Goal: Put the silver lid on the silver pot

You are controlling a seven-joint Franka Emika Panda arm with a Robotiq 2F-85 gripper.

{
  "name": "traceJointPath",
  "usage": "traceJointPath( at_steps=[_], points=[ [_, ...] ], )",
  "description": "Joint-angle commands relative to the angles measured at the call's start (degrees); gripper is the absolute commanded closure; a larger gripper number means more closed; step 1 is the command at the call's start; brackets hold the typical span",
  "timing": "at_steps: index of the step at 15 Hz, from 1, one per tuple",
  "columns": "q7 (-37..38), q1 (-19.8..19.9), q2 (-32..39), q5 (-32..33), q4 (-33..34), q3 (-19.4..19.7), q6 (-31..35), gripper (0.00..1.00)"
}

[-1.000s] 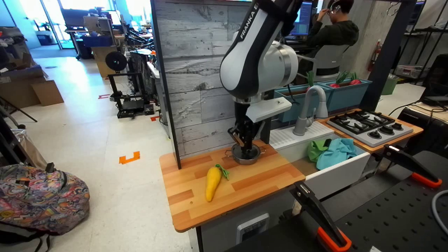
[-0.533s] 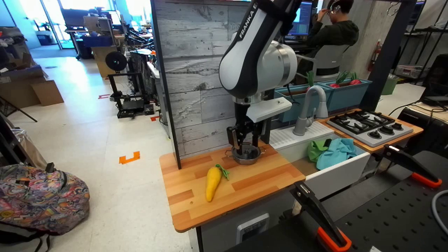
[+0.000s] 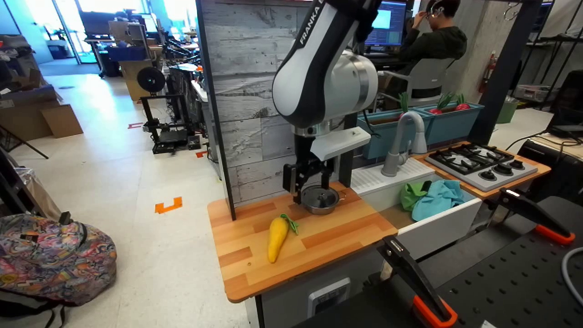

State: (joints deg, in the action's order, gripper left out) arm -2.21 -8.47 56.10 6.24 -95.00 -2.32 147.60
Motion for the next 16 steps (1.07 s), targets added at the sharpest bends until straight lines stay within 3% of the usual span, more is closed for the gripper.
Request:
traceJointPath(
  at_steps=[1, 5, 6, 16],
  points=[
    [3.0, -4.1, -5.8, 1.9, -6.9, 1.4, 2.2, 0.0],
    [6.6, -8.4, -10.6, 3.9, -13.2, 2.8, 5.5, 0.0],
    [4.6, -6.3, -6.6, 2.3, -7.9, 1.1, 3.2, 0.0],
    [5.0, -6.4, -6.7, 2.4, -8.4, 1.1, 3.2, 0.0]
  ],
)
